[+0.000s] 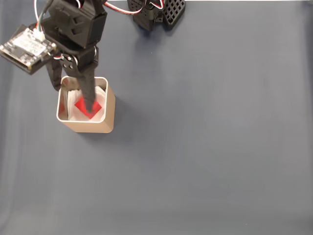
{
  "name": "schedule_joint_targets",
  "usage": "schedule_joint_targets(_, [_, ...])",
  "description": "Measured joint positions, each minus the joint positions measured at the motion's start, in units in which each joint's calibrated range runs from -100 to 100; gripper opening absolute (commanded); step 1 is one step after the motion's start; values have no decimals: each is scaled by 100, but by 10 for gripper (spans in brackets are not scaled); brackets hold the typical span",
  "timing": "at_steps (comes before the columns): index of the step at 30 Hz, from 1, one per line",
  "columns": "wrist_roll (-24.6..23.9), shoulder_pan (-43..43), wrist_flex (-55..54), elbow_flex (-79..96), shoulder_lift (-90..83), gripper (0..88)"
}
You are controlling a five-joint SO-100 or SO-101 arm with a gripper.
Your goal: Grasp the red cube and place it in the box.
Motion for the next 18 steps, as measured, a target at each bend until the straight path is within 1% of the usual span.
schedule_joint_targets(2, [-29,0,0,100,-98,102])
schedule_joint_targets(7, [-29,-8,-8,246,-321,7])
schedule_joint_targets(11, [-29,-173,-8,310,-499,2])
schedule_joint_targets(18, [-34,-827,-16,556,-927,2])
